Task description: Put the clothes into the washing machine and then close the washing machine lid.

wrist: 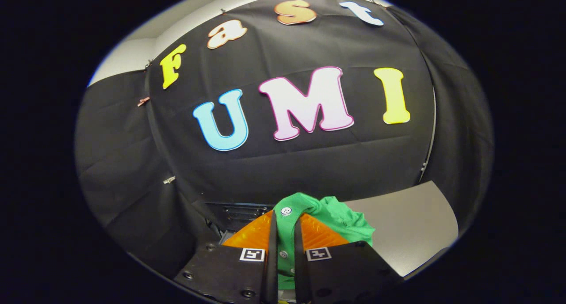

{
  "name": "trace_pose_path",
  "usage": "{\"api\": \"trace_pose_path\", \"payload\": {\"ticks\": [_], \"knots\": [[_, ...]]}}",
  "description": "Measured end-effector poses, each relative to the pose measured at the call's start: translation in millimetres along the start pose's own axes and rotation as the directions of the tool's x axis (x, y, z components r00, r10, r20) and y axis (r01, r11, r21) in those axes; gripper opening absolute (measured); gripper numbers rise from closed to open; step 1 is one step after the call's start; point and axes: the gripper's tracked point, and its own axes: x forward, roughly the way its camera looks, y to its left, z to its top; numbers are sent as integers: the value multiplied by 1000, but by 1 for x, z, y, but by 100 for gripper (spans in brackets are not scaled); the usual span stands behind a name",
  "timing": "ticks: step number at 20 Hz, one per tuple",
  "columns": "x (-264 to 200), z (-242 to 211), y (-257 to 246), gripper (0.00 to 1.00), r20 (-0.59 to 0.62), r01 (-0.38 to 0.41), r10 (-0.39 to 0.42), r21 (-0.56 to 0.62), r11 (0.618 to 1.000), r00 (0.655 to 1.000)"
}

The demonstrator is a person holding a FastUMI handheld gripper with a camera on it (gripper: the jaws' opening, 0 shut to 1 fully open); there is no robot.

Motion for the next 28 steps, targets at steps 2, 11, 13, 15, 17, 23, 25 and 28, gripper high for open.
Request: {"api": "trace_pose_path", "payload": {"ticks": [2,11,13,15,17,23,25,28], "knots": [[4,-8,15,19,-10,-1,1,-11,1000,1000],[40,-34,-26,6,-69,91,-91,-14,996,993],[37,-28,-13,6,-50,52,-52,6,999,997],[31,-18,7,6,-28,6,-6,20,1000,1000],[21,-7,31,6,-7,-34,34,5,999,999],[7,12,97,6,46,-91,92,-27,996,995],[10,3,118,5,48,-121,121,-3,993,991],[20,-21,146,6,23,-154,153,24,988,988]]}}
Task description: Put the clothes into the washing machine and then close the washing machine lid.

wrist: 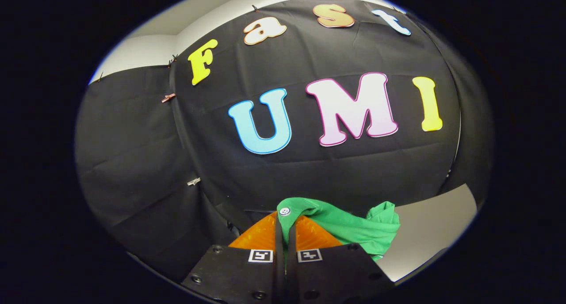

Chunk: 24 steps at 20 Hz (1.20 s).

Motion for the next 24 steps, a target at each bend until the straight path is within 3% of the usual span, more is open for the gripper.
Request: {"api": "trace_pose_path", "payload": {"ticks": [7,16,20,24], "knots": [[32,-46,50,5,-50,-74,74,9,997,996],[69,-128,68,6,-157,-92,86,-32,995,984],[82,-160,62,6,-177,-64,52,-62,996,983],[98,-193,21,6,-174,21,-44,-128,992,984]]}}
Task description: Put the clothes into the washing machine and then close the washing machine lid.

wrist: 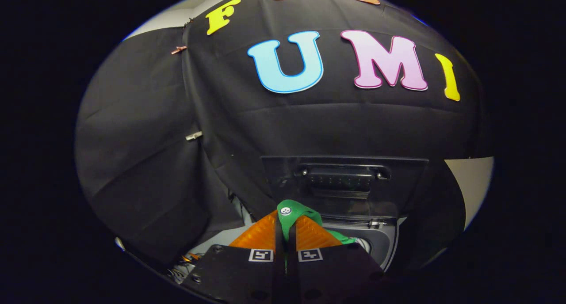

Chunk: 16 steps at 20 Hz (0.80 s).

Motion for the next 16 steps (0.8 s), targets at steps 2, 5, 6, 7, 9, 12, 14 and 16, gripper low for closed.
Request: {"api": "trace_pose_path", "payload": {"ticks": [2,5,6,7,9,12,14,16], "knots": [[15,-30,-31,6,-25,60,-60,-19,998,998],[43,-76,-79,6,-60,135,-136,-32,990,989],[48,-90,-94,6,-68,157,-160,-45,987,985],[54,-107,-106,6,-89,178,-183,-59,982,979],[63,-144,-113,6,-172,190,-205,-98,977,964],[67,-164,-117,44,-192,168,-190,-127,978,963],[65,-161,-111,74,-170,155,-174,-121,981,970],[55,-146,-107,96,-120,158,-172,-115,981,978]]}}
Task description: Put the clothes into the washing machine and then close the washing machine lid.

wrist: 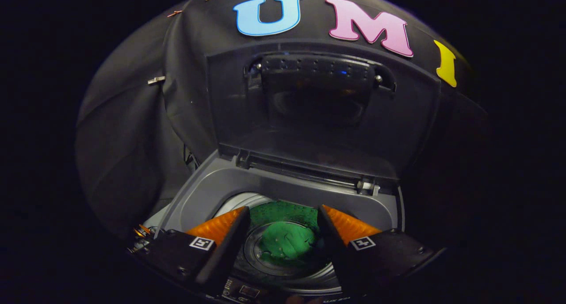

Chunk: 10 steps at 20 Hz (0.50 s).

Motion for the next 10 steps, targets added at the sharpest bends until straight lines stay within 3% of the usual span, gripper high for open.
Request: {"api": "trace_pose_path", "payload": {"ticks": [4,10], "knots": [[-30,55,-1,99,142,3,-10,49,999,990],[-64,171,-25,98,336,27,-58,95,995,940]]}}
